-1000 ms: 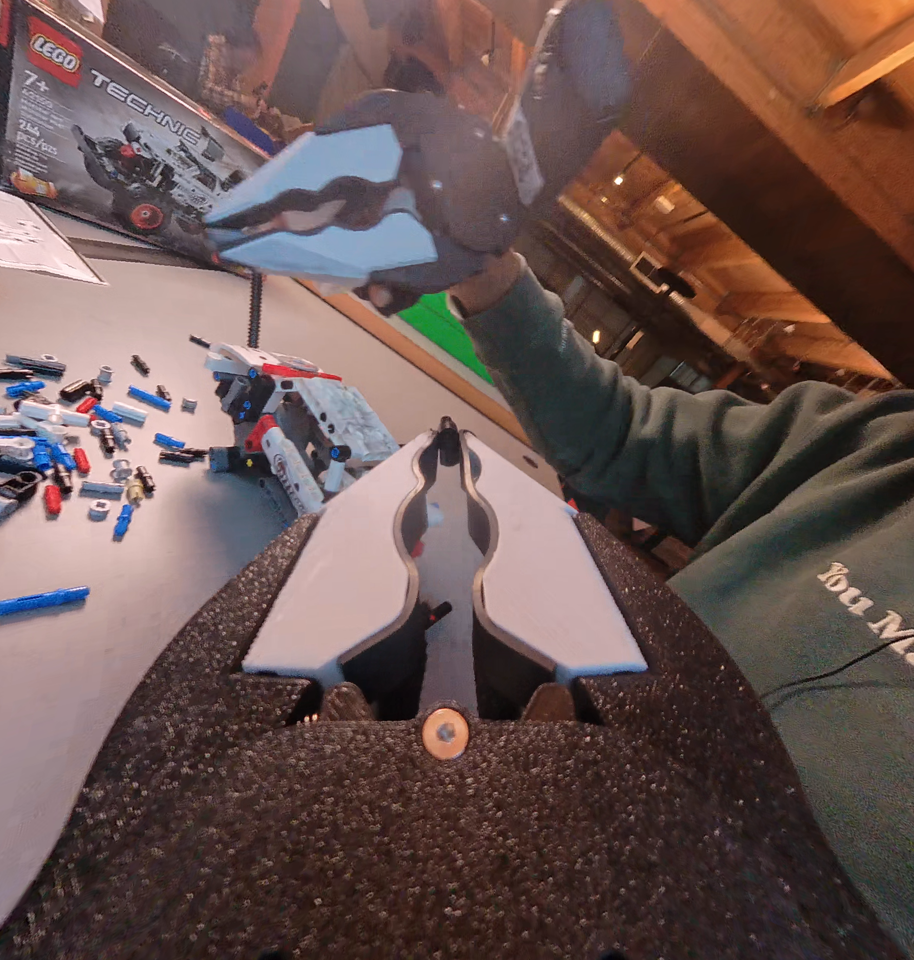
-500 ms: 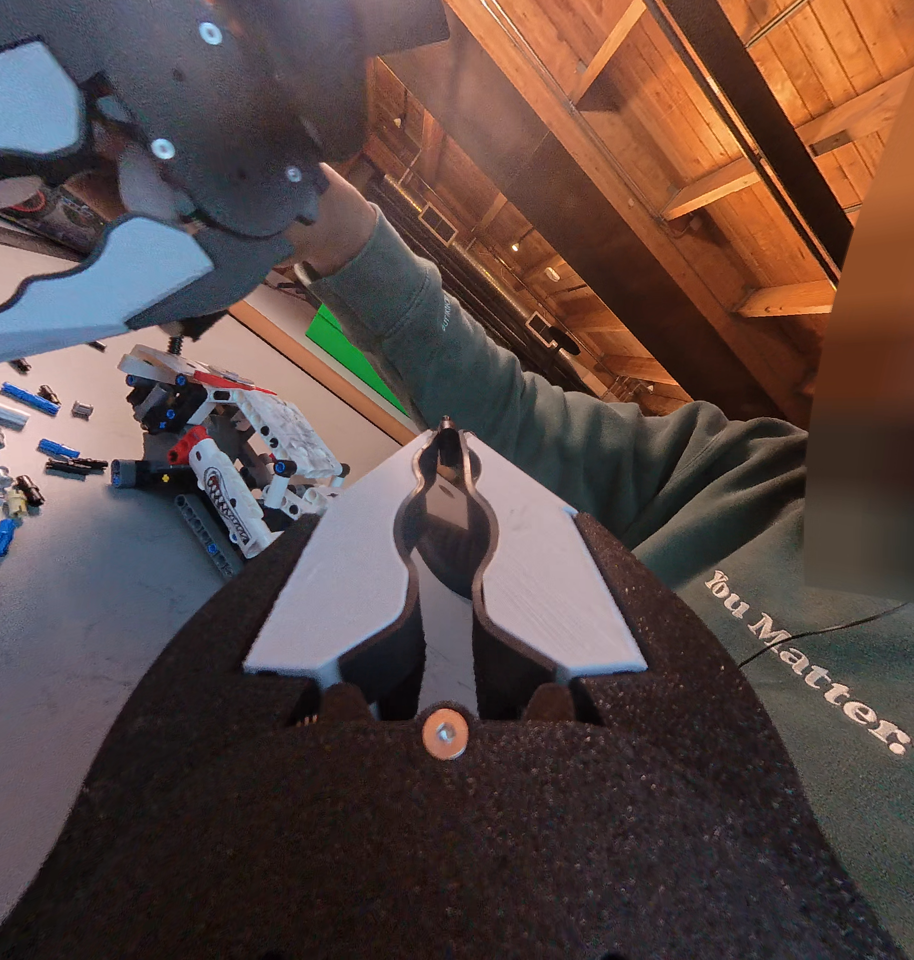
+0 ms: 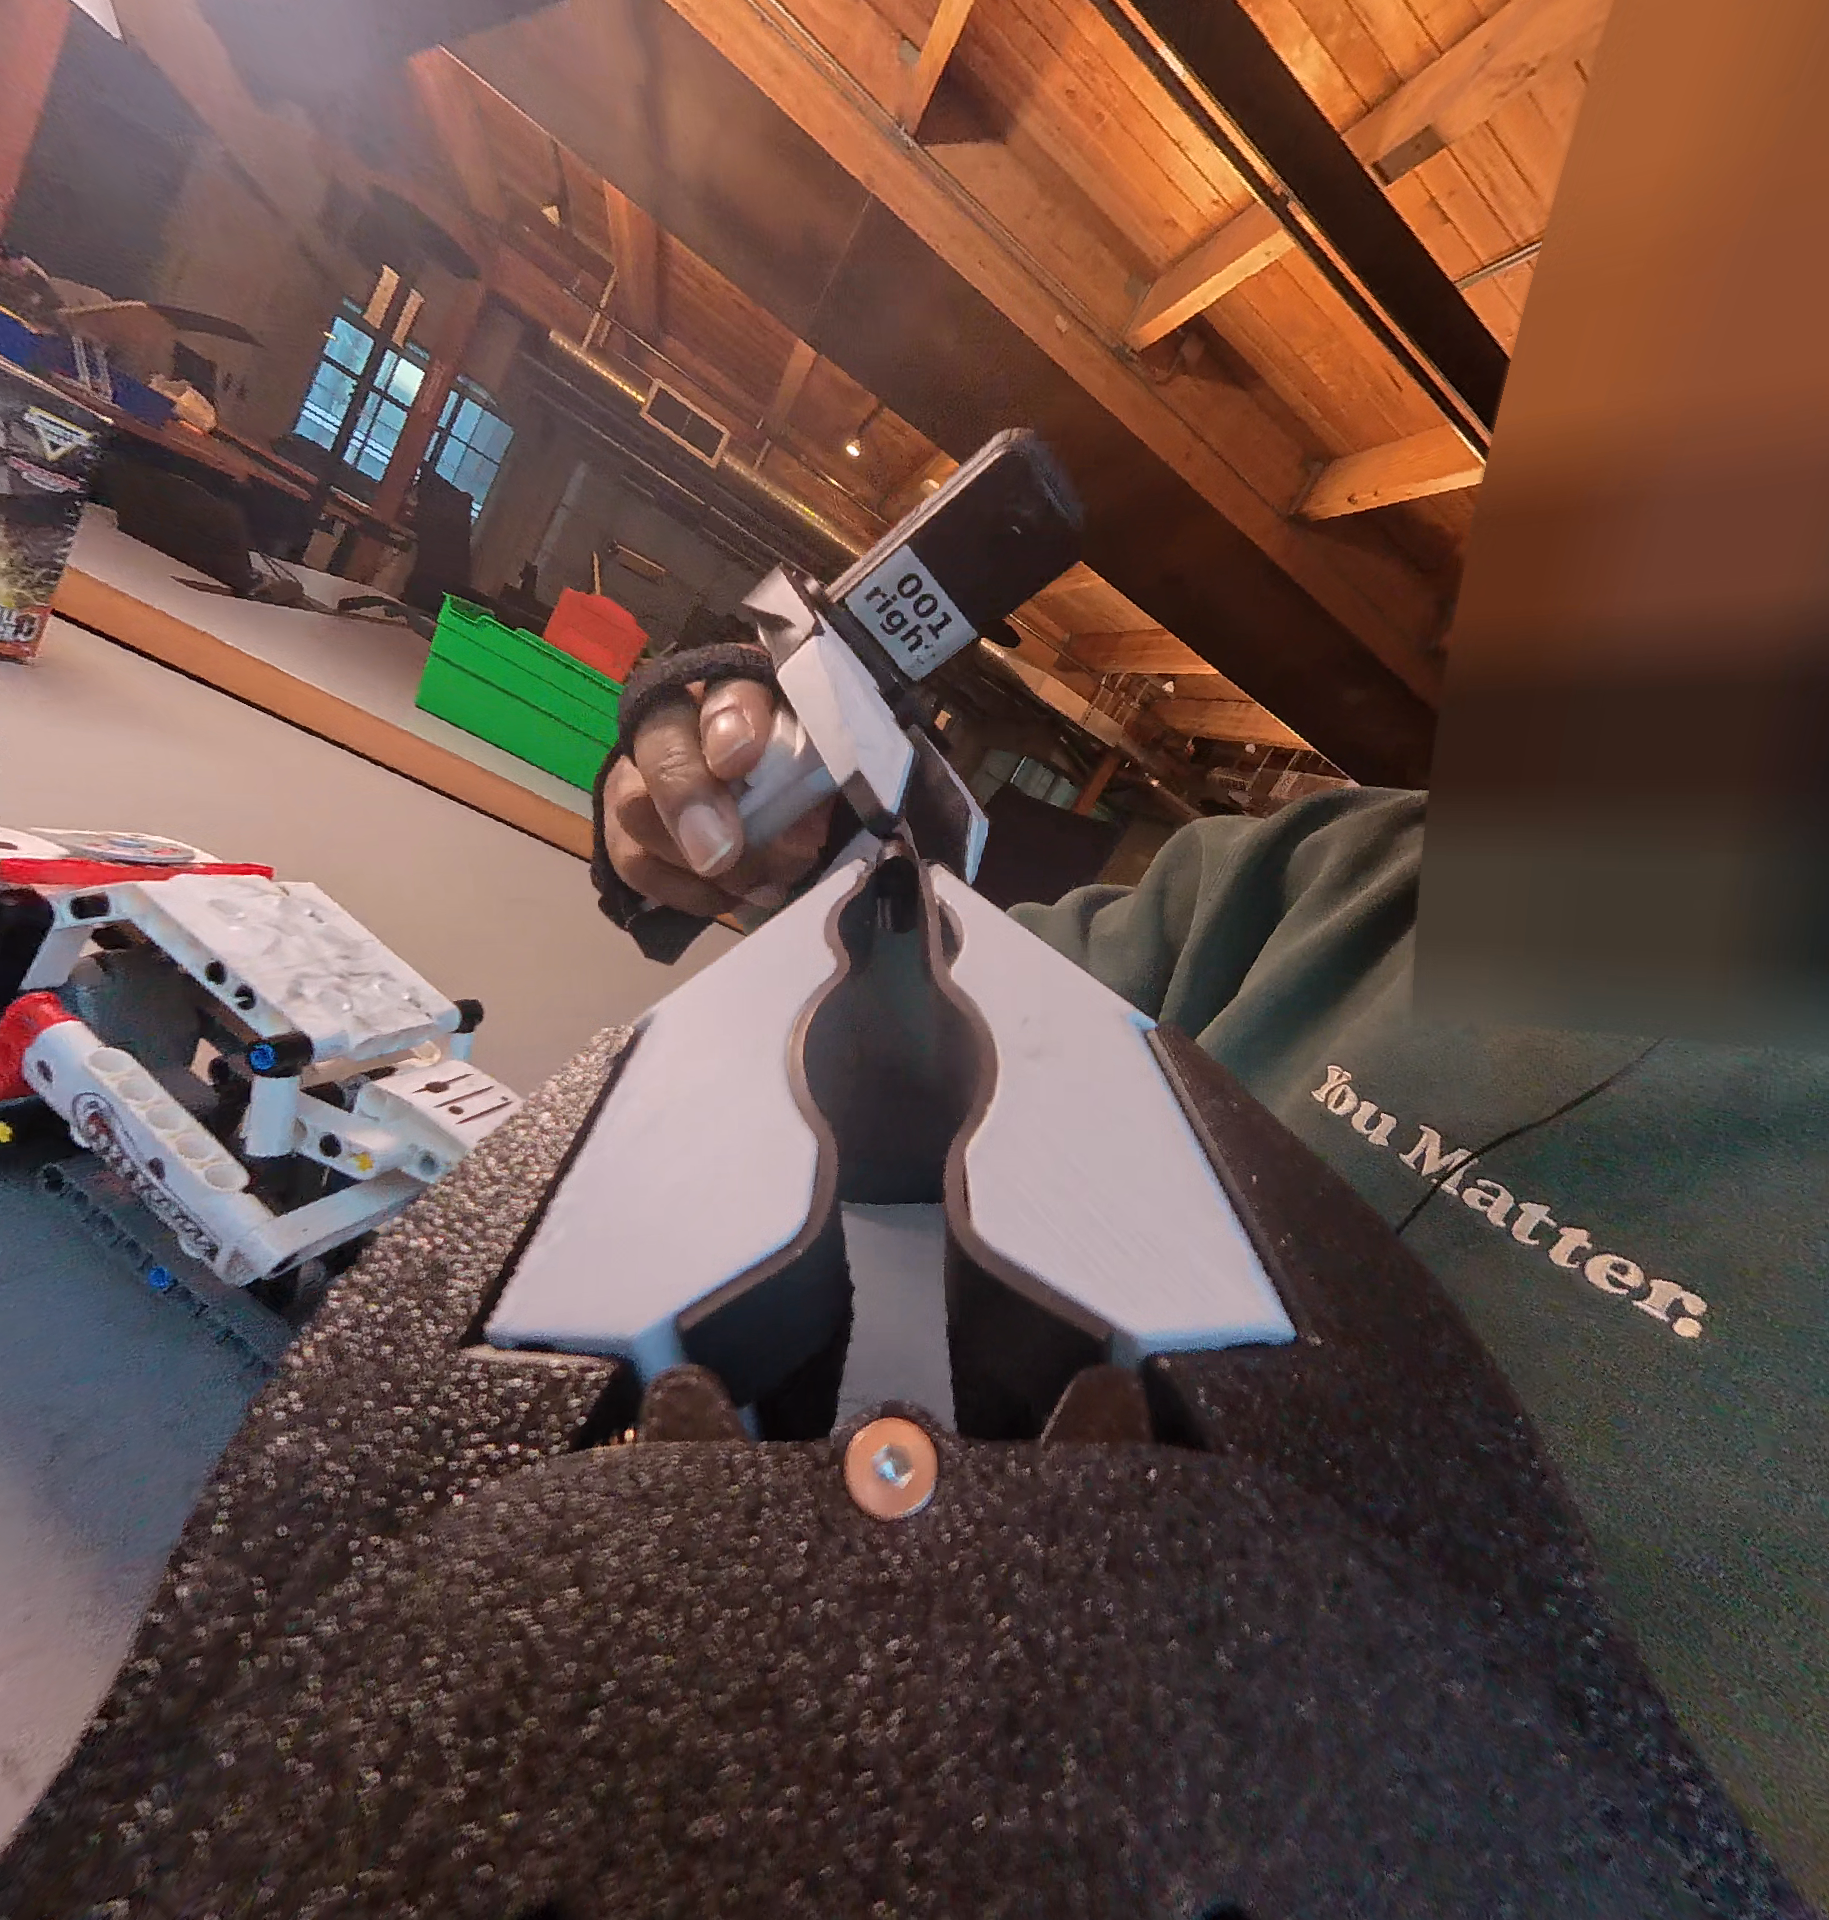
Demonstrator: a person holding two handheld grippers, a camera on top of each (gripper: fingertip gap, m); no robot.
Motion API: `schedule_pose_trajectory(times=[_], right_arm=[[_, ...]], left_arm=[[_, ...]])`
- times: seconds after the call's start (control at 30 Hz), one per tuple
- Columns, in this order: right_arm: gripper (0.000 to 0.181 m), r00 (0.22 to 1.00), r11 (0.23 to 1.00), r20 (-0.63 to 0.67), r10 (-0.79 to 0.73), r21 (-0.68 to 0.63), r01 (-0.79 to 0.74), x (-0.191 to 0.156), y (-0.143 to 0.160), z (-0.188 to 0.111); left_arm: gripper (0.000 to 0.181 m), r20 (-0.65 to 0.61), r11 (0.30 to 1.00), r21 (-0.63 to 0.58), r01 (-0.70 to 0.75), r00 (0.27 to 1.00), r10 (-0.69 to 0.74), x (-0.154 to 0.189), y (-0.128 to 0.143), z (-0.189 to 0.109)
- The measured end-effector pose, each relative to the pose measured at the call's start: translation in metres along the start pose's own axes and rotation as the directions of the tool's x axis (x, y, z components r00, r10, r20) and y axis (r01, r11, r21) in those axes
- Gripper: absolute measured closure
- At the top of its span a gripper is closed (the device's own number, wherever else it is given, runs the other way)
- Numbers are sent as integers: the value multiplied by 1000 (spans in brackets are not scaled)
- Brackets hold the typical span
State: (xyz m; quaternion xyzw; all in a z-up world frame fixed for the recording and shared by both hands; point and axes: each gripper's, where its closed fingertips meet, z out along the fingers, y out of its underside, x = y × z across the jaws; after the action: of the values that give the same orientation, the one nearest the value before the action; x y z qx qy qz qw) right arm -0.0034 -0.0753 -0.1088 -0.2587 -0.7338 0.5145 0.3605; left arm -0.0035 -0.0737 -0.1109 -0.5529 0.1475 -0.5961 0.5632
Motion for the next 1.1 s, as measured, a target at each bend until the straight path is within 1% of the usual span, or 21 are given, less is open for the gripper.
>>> schedule_pose_trajectory(times=[0.1,0.27,0.5,0.7,0.9,1.0,1.1], right_arm=[[175,999,1000,-39,9,18,-8,0,3,-1],[177,998,1000,-59,-7,6,7,-1,5,-1],[176,993,999,-110,-46,-11,45,2,11,0],[177,990,997,-120,-75,-23,72,2,14,0],[177,972,983,-154,-175,-73,166,3,23,0],[178,976,986,-146,-163,-63,155,1,24,-1],[178,982,991,-135,-135,-14,134,-1,21,-3]], left_arm=[[174,-3,1000,-19,-11,1000,11,3,5,4],[174,5,999,-25,-25,1000,26,5,6,7],[174,48,998,-51,-25,998,28,-2,9,6],[174,65,997,-70,-14,998,18,-5,12,5],[173,102,995,-99,14,995,-4,-12,16,4],[173,99,994,-110,19,995,-9,-12,18,4],[158,68,992,-127,0,998,9,-6,18,5]])
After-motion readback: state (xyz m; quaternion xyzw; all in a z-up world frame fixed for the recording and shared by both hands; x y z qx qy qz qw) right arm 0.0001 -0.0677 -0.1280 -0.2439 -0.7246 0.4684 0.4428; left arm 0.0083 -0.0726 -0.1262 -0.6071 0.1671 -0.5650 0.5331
